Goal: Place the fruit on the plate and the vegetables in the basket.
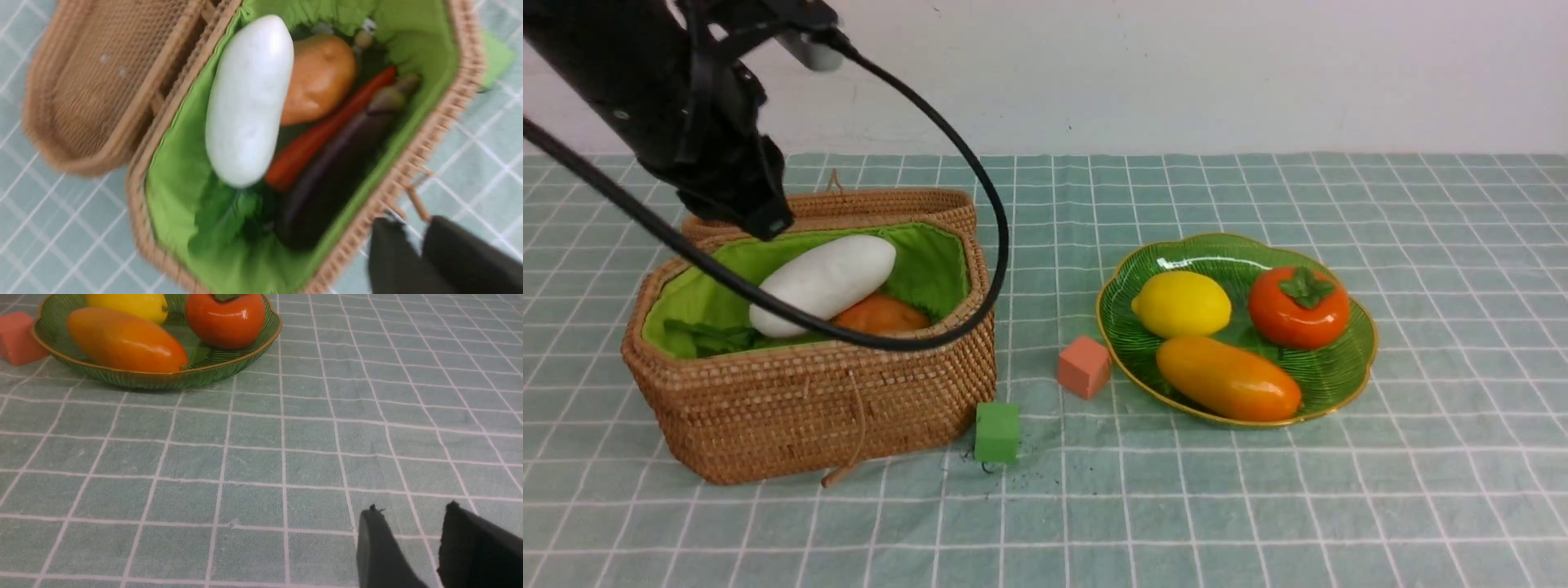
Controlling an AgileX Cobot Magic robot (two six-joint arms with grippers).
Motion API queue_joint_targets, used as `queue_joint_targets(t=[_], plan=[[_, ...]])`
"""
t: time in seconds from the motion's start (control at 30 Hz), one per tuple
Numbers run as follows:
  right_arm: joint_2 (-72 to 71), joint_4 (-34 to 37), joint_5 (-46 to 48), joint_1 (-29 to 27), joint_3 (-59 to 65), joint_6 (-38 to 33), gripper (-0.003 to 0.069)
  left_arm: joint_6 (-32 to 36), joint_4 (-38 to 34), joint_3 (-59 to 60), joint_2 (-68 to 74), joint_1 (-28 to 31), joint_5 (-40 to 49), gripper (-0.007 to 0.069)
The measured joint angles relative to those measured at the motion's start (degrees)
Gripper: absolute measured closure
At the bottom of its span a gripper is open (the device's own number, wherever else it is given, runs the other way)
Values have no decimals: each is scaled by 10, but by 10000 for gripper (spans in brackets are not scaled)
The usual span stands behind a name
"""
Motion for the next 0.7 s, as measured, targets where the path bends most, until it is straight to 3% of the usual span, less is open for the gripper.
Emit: queue_joint_targets(t=[0.07,0.37,0.6,0.7], plan=[[0,0,0,0,0,0,418,-35,1,0,-51,0,1,638],[0,0,0,0,0,0,418,-190,1,59,-277,0,1,638],[0,0,0,0,0,0,418,-326,-5,304,-533,0,-14,638],[0,0,0,0,0,0,418,-366,-4,453,-638,0,-112,638]])
